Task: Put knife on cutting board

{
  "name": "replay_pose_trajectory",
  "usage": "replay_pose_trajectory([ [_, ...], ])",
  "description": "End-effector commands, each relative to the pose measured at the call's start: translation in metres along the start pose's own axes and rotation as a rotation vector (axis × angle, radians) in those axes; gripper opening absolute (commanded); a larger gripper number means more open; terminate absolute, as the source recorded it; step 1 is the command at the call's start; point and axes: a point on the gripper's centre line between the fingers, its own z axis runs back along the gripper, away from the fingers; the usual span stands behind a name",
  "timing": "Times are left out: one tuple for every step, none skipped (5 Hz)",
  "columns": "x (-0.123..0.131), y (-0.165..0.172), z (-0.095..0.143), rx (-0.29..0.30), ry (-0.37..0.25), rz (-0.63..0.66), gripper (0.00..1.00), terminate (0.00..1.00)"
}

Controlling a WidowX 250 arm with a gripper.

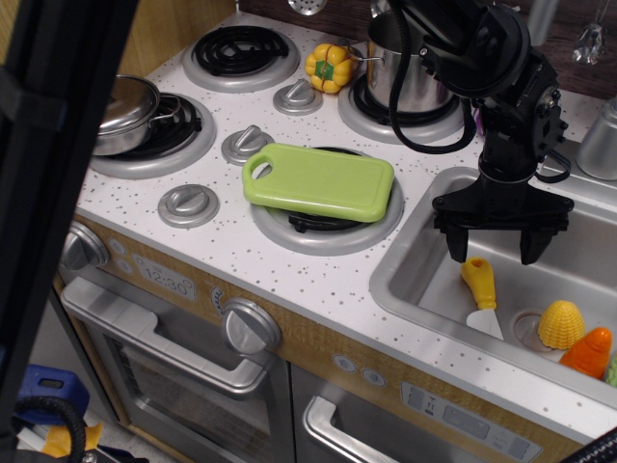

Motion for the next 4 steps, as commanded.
replay_pose_trajectory([
  [0.000,0.000,0.000,0.000,0.000,0.000,1.00,0.00],
  [0.000,0.001,-0.007,0.000,-0.010,0.008,1.00,0.00],
  [-0.001,0.004,-0.018,-0.005,-0.030,0.018,1.00,0.00],
  [-0.001,0.005,-0.024,-0.017,-0.025,0.026,1.00,0.00],
])
